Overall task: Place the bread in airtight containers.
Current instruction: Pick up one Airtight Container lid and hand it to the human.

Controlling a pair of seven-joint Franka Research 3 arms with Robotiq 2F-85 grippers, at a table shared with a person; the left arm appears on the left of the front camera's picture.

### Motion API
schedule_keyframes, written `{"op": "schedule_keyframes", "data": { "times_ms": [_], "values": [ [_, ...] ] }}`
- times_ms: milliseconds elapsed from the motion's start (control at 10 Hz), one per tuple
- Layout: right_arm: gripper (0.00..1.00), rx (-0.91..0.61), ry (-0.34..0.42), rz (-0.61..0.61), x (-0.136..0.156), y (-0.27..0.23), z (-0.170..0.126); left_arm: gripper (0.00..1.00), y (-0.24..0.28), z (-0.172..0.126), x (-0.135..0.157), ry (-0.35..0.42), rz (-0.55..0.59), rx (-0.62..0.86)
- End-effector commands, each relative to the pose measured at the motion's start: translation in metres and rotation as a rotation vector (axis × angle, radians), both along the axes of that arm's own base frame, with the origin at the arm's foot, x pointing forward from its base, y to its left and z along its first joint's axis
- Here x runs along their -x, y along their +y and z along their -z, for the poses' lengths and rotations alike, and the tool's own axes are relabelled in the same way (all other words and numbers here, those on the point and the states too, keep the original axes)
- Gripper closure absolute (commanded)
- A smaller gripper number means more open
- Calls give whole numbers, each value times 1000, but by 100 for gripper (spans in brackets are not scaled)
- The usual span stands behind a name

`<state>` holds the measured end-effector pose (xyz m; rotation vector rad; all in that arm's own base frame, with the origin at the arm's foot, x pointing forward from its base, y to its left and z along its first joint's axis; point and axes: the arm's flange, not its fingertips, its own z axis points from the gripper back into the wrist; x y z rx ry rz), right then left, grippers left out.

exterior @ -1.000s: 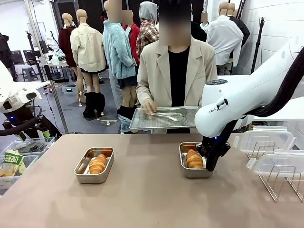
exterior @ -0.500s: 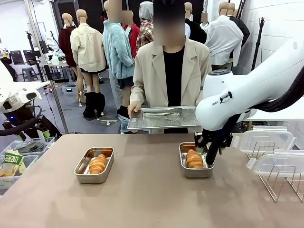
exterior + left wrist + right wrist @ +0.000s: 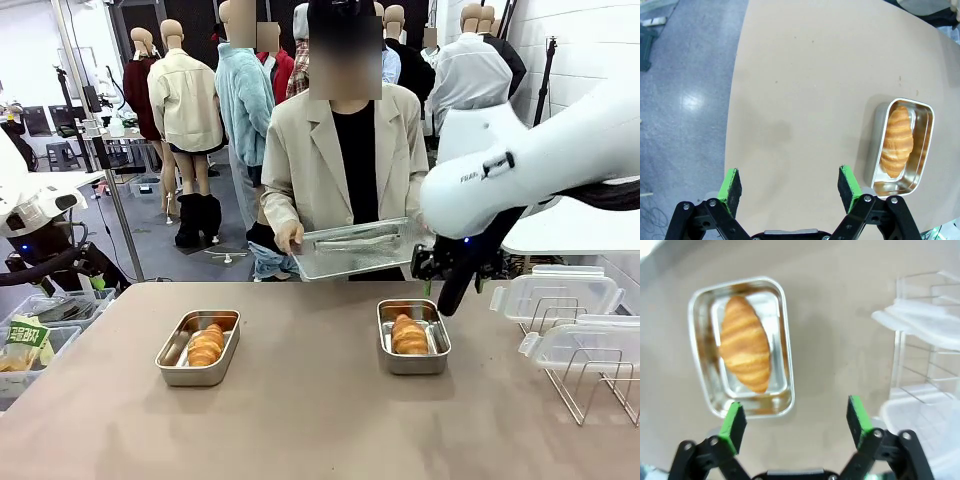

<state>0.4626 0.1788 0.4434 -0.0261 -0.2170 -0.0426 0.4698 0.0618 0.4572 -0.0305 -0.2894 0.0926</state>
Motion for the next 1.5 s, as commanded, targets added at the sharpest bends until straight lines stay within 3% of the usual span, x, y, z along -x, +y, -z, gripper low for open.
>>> {"op": "schedule_keyframes", "data": {
  "times_ms": [0, 200, 500, 700, 900, 1100, 1400],
  "values": [
    [0, -30, -16, -36, 21, -22, -29, 0, 3, -2, 2, 0, 4, -10],
    [0, -79, -39, -63, 46, -65, -78, 0, 3, -2, 2, 0, 4, -10],
    [0, -30, 98, -279, 36, -140, -119, 0, 3, -2, 2, 0, 4, -10],
    [0, -29, 223, -387, 29, -175, -120, 0, 3, -2, 2, 0, 4, -10],
    [0, 76, 289, -417, 24, -194, -108, 0, 3, -2, 2, 0, 4, -10],
    [0, 45, 254, -426, 25, -199, -100, 0, 3, -2, 2, 0, 4, -10],
    [0, 33, 281, -404, 26, -200, -100, 0, 3, -2, 2, 0, 4, -10]
  ]
}}
